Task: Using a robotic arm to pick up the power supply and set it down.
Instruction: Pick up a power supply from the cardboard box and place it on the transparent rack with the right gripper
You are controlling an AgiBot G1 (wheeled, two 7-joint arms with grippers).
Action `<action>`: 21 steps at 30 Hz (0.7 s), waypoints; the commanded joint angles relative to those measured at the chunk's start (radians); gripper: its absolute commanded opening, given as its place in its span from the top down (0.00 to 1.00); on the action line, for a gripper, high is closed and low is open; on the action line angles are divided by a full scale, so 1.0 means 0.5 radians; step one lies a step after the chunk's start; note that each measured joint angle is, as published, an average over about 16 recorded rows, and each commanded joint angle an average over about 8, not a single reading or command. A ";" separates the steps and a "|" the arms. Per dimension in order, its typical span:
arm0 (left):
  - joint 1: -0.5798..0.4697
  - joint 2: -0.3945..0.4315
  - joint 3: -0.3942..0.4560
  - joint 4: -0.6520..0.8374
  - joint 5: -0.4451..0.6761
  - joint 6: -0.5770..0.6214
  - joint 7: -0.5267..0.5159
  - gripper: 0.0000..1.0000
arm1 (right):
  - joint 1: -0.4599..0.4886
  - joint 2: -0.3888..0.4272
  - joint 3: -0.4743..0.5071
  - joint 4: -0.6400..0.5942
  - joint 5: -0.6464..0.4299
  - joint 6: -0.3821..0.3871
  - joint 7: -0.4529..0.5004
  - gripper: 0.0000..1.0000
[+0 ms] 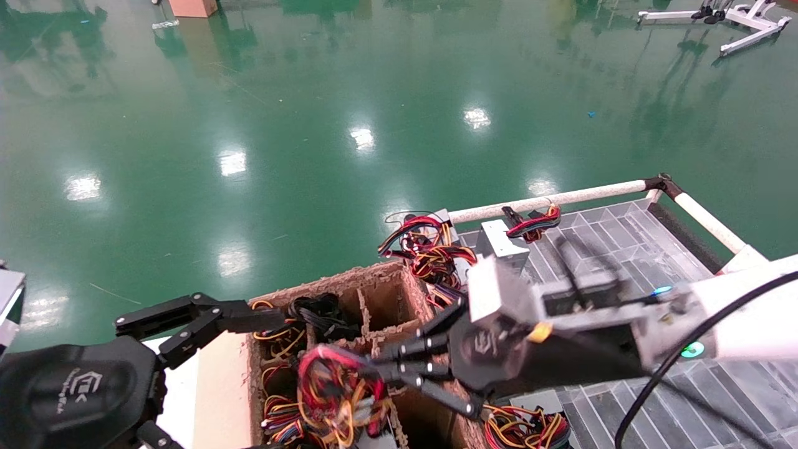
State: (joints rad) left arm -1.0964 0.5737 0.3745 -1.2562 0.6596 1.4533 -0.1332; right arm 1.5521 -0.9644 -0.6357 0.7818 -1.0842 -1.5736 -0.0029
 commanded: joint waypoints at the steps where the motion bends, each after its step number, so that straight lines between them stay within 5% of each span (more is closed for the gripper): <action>1: 0.000 0.000 0.000 0.000 0.000 0.000 0.000 0.00 | -0.003 0.032 0.036 0.019 0.102 -0.010 0.015 1.00; 11: 0.000 0.000 0.000 0.000 0.000 0.000 0.000 0.00 | 0.237 0.144 0.116 -0.004 0.400 -0.010 -0.025 1.00; 21: 0.000 0.000 0.000 0.000 0.000 0.000 0.000 0.00 | 0.593 0.237 0.079 -0.339 0.382 -0.012 -0.237 1.00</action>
State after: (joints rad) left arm -1.0965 0.5737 0.3747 -1.2562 0.6596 1.4532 -0.1331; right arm 1.8449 -0.8452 -0.6048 0.6135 -0.9058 -1.5789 -0.1214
